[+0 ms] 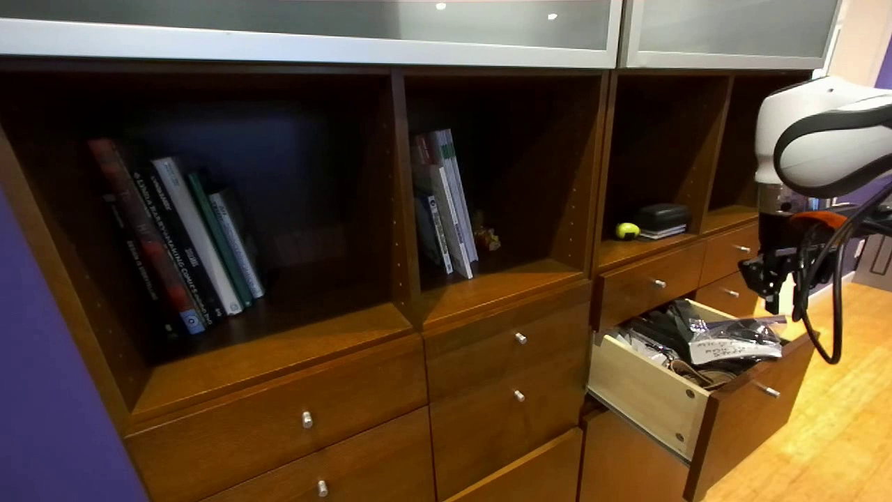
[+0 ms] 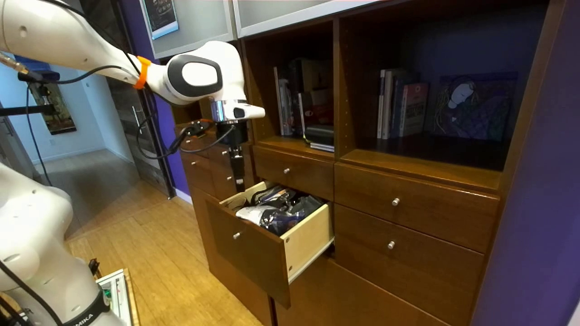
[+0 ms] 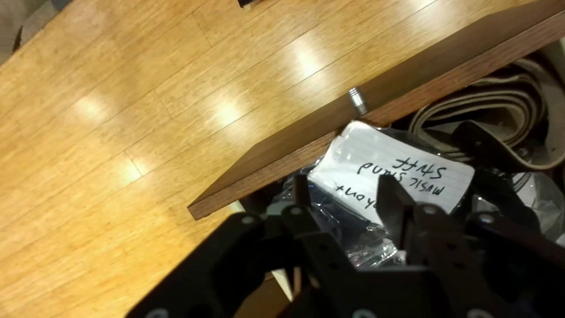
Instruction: Put the plastic bag in the open drawer
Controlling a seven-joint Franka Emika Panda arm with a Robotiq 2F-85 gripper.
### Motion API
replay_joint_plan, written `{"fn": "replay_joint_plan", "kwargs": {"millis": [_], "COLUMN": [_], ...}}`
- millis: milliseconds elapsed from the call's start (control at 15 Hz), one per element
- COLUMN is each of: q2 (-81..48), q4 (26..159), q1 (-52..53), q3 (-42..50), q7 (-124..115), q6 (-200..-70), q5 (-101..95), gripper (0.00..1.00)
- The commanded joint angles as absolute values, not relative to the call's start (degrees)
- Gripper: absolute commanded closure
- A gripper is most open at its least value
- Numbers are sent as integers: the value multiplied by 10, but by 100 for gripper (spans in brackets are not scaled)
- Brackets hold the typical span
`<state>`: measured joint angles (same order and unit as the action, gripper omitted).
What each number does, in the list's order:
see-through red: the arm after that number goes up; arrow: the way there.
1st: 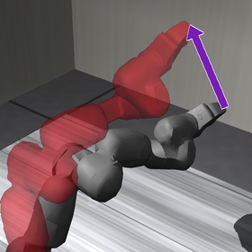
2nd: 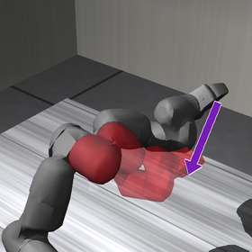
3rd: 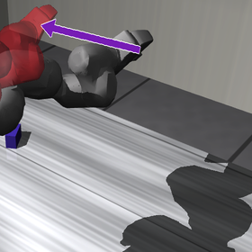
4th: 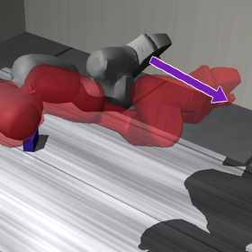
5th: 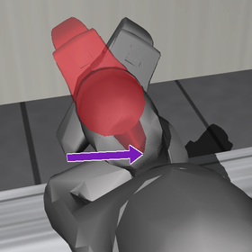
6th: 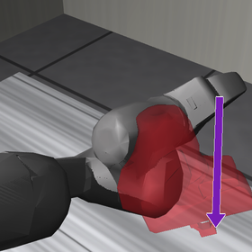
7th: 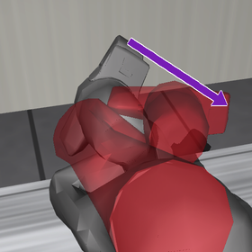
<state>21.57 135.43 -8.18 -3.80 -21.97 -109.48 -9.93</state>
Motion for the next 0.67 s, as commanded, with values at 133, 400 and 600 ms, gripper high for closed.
{"fn": "replay_joint_plan", "kwargs": {"millis": [133, 400, 600], "q2": [170, 142, 124], "q4": [1352, 1367, 1374], "q1": [-55, -47, -45], "q3": [-43, -40, -39], "q7": [-261, -281, -298], "q6": [-1093, -1117, -1139], "q5": [-92, -94, -101], "gripper": [98, 100, 100]}}
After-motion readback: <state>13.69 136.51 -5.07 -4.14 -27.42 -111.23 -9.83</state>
